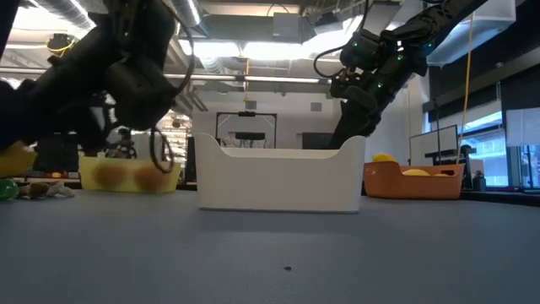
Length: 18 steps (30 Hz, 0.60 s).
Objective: Sort produce into baskets
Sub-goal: Put the yellow lemon into the orange bin
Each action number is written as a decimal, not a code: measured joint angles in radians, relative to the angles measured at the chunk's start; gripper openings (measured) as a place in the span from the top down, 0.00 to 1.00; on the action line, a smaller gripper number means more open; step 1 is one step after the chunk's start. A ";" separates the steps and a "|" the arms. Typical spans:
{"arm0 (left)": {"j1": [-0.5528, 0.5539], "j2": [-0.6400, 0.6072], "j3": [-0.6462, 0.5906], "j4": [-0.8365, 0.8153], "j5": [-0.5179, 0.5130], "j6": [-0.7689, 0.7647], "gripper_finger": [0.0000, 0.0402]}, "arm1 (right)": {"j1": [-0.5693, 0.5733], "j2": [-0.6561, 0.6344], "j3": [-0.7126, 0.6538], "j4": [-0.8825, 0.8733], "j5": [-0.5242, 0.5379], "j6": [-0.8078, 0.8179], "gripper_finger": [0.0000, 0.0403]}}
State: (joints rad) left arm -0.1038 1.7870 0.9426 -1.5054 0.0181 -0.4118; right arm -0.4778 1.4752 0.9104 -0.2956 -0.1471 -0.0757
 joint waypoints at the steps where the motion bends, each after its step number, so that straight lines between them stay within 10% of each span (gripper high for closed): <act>1: 0.005 0.000 0.015 -0.013 -0.020 0.003 0.57 | 0.000 0.000 0.000 0.001 0.000 -0.003 0.10; 18: 0.132 -0.320 0.198 0.088 -0.276 -0.027 0.58 | 0.000 0.000 0.000 -0.005 -0.002 -0.008 0.10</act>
State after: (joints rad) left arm 0.0280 1.4669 1.1402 -1.4176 -0.2582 -0.4386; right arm -0.4775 1.4750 0.9104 -0.3006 -0.1489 -0.0841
